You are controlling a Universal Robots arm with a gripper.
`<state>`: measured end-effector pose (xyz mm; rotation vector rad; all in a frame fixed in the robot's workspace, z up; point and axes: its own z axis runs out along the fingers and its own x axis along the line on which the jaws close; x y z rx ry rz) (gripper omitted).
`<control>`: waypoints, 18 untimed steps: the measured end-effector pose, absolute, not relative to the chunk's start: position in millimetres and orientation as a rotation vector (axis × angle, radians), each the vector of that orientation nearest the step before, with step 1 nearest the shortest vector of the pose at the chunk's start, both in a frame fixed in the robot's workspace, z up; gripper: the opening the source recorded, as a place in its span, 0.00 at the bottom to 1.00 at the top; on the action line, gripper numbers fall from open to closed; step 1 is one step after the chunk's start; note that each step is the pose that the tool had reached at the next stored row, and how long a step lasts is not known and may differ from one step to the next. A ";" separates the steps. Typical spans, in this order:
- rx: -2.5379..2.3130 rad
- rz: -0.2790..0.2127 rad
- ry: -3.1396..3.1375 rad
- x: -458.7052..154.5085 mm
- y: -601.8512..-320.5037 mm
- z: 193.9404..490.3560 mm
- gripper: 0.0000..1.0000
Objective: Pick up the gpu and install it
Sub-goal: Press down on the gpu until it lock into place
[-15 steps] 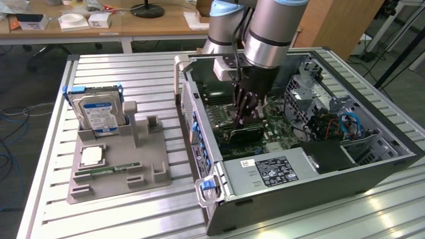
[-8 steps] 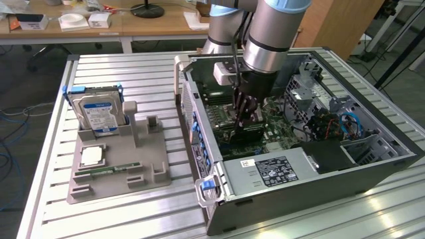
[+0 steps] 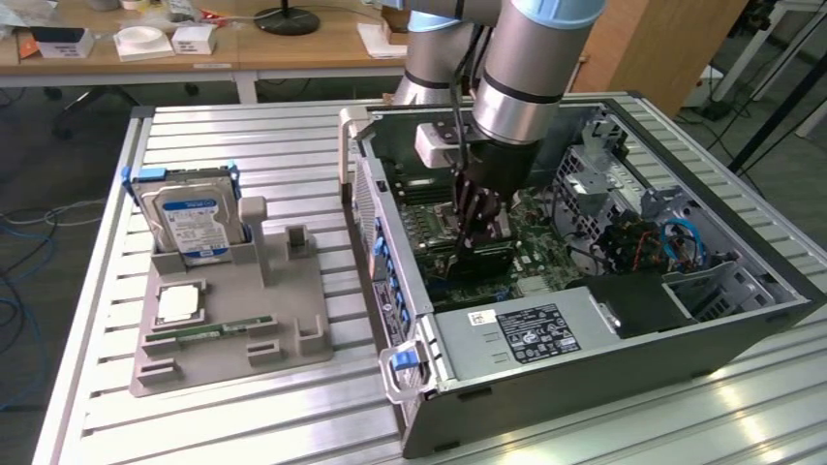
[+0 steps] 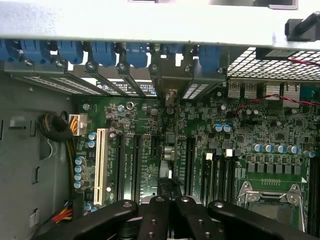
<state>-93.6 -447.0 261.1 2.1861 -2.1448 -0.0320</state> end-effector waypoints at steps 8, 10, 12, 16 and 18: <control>2.188 -0.035 -2.147 -93.6 -446.6 262.8 0.11; 2.185 -0.036 -2.143 -93.6 -447.0 271.7 0.11; 2.184 -0.037 -2.143 -93.7 -446.9 279.5 0.11; 2.184 -0.037 -2.143 -93.6 -446.9 296.5 0.11; 2.184 -0.037 -2.143 -93.6 -446.9 297.8 0.11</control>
